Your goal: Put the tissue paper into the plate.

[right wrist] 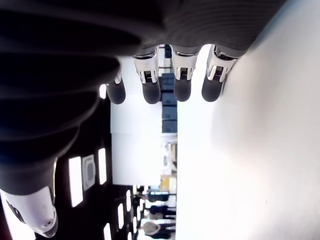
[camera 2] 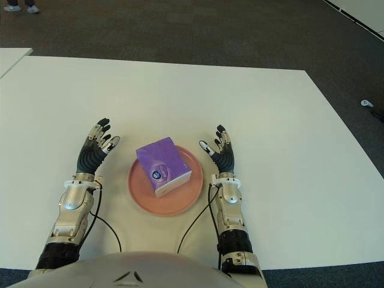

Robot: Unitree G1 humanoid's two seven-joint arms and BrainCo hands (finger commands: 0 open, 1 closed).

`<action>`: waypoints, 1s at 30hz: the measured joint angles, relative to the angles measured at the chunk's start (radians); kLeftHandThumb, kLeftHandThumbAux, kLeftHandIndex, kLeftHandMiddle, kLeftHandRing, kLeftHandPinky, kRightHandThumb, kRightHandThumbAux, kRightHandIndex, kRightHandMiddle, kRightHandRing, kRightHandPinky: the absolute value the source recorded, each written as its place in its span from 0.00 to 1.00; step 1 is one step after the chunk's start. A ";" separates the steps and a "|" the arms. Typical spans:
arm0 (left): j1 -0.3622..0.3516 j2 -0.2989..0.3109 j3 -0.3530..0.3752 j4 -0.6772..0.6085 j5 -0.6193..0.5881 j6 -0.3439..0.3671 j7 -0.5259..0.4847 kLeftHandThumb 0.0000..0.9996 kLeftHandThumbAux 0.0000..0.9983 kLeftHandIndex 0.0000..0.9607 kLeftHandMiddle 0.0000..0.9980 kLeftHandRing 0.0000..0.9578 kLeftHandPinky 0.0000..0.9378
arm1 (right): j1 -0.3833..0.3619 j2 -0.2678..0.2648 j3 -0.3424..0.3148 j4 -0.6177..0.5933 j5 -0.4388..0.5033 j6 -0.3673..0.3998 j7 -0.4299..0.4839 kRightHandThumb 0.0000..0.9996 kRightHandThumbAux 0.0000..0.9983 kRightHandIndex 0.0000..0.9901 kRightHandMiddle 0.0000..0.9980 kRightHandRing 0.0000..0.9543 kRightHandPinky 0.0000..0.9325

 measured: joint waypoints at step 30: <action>0.012 -0.006 -0.003 -0.012 -0.002 0.041 0.000 0.00 0.57 0.00 0.00 0.00 0.00 | 0.032 0.003 0.002 -0.047 -0.002 0.020 -0.007 0.01 0.68 0.00 0.00 0.00 0.00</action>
